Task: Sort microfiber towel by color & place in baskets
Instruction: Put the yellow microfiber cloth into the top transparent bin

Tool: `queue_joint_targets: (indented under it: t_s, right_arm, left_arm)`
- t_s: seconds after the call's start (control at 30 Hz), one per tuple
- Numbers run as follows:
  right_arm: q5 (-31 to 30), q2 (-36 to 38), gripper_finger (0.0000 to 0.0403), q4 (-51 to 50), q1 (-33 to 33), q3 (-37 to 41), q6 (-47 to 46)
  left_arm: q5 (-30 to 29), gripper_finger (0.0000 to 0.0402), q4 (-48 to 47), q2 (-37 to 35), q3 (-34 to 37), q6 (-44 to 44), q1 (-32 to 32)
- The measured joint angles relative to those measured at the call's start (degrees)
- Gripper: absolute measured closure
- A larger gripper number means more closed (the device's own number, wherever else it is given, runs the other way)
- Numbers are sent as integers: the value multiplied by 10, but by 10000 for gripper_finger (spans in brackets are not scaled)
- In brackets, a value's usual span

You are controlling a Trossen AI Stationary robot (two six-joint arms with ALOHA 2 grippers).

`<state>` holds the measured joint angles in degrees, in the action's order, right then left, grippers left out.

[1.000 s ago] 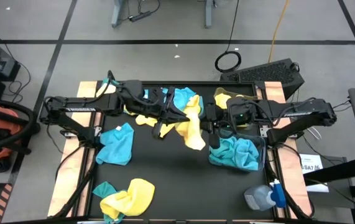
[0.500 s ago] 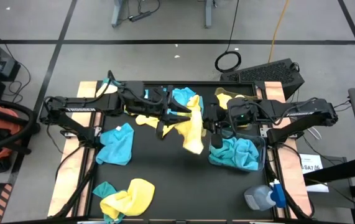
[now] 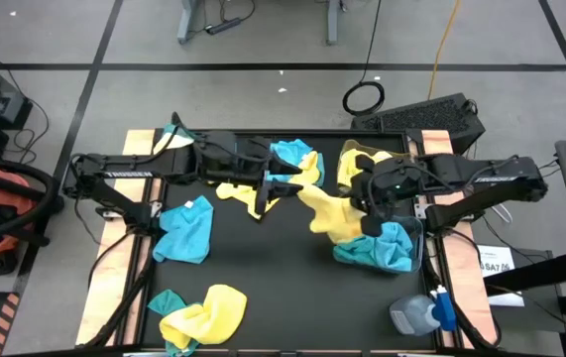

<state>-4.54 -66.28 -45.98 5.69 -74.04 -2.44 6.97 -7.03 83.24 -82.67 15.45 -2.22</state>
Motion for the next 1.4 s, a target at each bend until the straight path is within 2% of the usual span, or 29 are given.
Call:
queue_joint_targets:
  t_s: [0.13,0.33,0.47,0.6,0.67,0.83,1.07,1.17,1.4]
  right_arm:
    - [-23,30,403,-44,-6,0,-18]
    - [-149,72,403,-87,-45,0,-82]
    - [-200,93,403,-119,-83,0,-135]
    - [-268,103,403,-183,-120,0,-146]
    - [-282,104,403,-215,-145,0,-151]
    - [-285,104,402,-281,-199,0,-168]
    - [-285,99,402,-290,-248,3,-148]
    - [-277,91,402,-290,-261,26,-136]
    - [-213,68,402,-235,-288,128,-123]
  left_arm:
    - [-18,171,-43,0,0,16,2]
    - [-16,171,-81,0,0,-5,2]
    - [-13,171,-88,0,0,-50,-4]
    - [-13,171,-95,0,0,-53,-13]
    - [-11,171,-96,0,0,-57,-17]
    - [6,171,-97,0,0,-57,-30]
    - [9,171,-99,0,0,-53,-28]
    - [9,171,-100,0,0,-52,-23]
    - [9,171,-107,0,0,-53,-3]
